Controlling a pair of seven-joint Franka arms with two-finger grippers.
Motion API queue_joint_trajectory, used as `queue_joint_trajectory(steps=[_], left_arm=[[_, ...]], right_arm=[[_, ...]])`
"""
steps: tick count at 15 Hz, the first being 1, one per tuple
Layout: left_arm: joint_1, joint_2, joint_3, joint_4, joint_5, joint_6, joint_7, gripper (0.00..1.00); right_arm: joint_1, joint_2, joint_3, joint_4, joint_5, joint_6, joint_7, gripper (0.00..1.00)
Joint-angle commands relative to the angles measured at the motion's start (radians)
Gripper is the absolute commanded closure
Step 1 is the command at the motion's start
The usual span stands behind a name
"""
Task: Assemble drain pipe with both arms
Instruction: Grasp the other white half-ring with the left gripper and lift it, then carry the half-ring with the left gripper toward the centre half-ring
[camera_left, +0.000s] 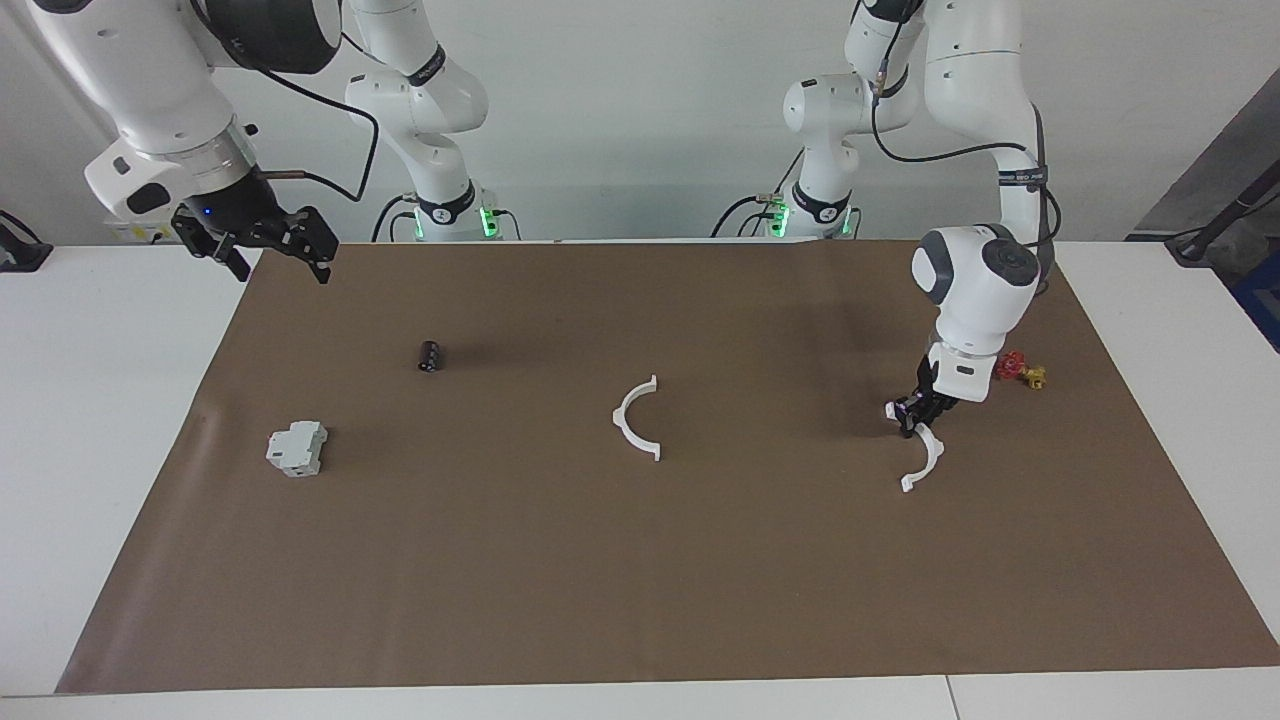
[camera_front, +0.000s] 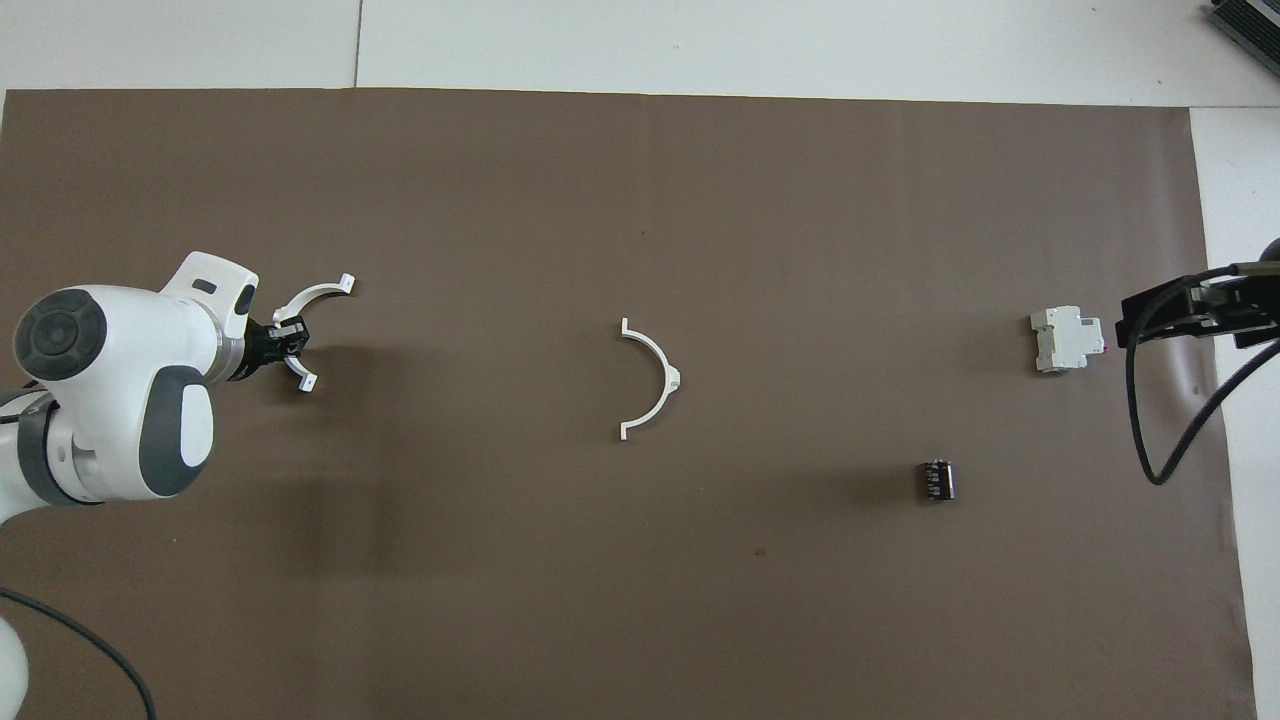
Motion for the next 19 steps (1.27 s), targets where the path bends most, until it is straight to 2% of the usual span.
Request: queue_joint_trajectory(steps=[1,4,8,10,16,19], left_arm=[[-0.012,-0.014,-0.003,0.075,-0.004,-0.095,-0.086,1.0],[-0.096,-0.026,-0.003,0.149,-0.004,-0.209,-0.239,1.0],[-0.278,-0.032,-0.001,0.151,-0.004,-0.209,-0.563,1.0],[-0.355,-0.04,0.002,0.145,-0.003,-0.217,-0.666,1.0],[-0.472,-0.046,-0.003,0.116,-0.003,-0.179,-0.893,1.0],[-0.532,0.0,0.0,0.12,-0.003,-0.093,-0.964,1.0]], right_arm=[[0.005,0.008,0.001,0.027,-0.017,-0.029,-0.003,0.0],[-0.005,0.008,0.0,0.021,-0.003,0.003,0.025,0.0],[-0.004,-0.004,0.0,0.009,-0.003,0.002,0.022,0.0],[-0.002,-0.004,0.0,0.009,-0.003,0.002,0.022,0.0],[-0.007,-0.004,0.0,0.009,-0.003,0.002,0.02,0.0],[-0.007,-0.004,0.0,0.009,-0.003,0.002,0.02,0.0]])
